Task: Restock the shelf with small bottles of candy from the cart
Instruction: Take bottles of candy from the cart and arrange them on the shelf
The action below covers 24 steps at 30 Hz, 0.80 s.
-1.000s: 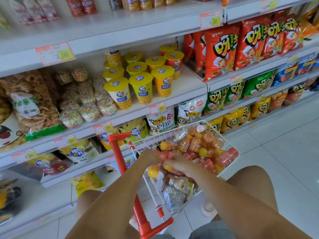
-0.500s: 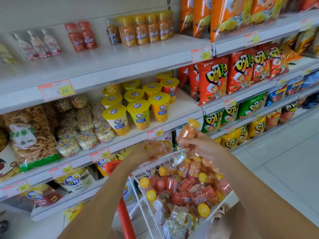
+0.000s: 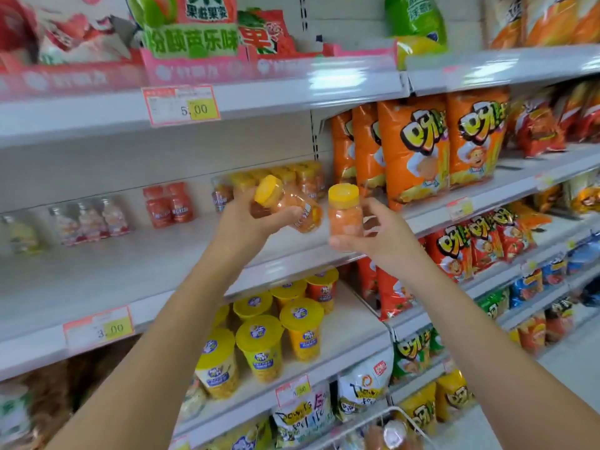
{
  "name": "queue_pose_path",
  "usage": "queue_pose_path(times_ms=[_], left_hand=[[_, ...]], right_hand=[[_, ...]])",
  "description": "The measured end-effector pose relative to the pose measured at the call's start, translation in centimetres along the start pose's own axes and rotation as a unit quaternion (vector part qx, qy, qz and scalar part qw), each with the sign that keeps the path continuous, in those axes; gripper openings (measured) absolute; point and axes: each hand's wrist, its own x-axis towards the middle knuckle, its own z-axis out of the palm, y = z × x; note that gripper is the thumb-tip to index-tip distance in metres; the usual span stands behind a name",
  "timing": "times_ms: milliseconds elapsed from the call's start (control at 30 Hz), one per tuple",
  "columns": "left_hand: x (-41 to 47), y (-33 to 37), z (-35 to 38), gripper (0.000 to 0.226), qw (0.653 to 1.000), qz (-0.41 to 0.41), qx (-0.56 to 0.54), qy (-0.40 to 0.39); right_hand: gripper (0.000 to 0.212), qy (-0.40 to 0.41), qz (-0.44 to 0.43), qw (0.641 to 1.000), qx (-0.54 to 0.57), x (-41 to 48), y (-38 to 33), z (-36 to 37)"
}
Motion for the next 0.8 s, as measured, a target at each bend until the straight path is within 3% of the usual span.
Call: queue_pose_path(times_ms=[133, 267, 400, 533, 667, 800], left_hand=[[4.8, -0.6, 0.6, 0.032, 0.998, -0.035, -0.040, -0.021], [8.3, -2.5, 1.5, 0.017, 0.997, -0.056, 0.036, -0.035], [11.2, -4.5, 2.0, 0.034, 0.989, -0.043, 0.135, -0.034], [12.2, -5.6, 2.6, 0.039, 0.990, -0.007, 0.137, -0.039], [12.6, -6.7, 2.9, 0.048, 0.987, 0.013, 0.155, -0.041], [12.2, -7.3, 3.0, 0.046, 0.984, 0.032, 0.172, -0.026]], right_hand=[[0.045, 0.002, 0.016, 0.999, -0.036, 6.1, 0.3, 0.1], [0.048, -0.019, 0.049, 0.995, -0.084, 11.5, 2.8, 1.2], [0.026, -0.055, 0.071, 0.990, -0.106, 15.8, 5.5, 1.8], [0.065, -0.078, 0.124, 0.985, -0.090, 18.2, 7.3, 2.1], [0.067, -0.020, 0.125, 0.985, -0.117, 18.8, 7.6, 2.2], [0.076, -0.040, 0.151, 0.981, -0.110, 20.3, 7.5, 2.4]])
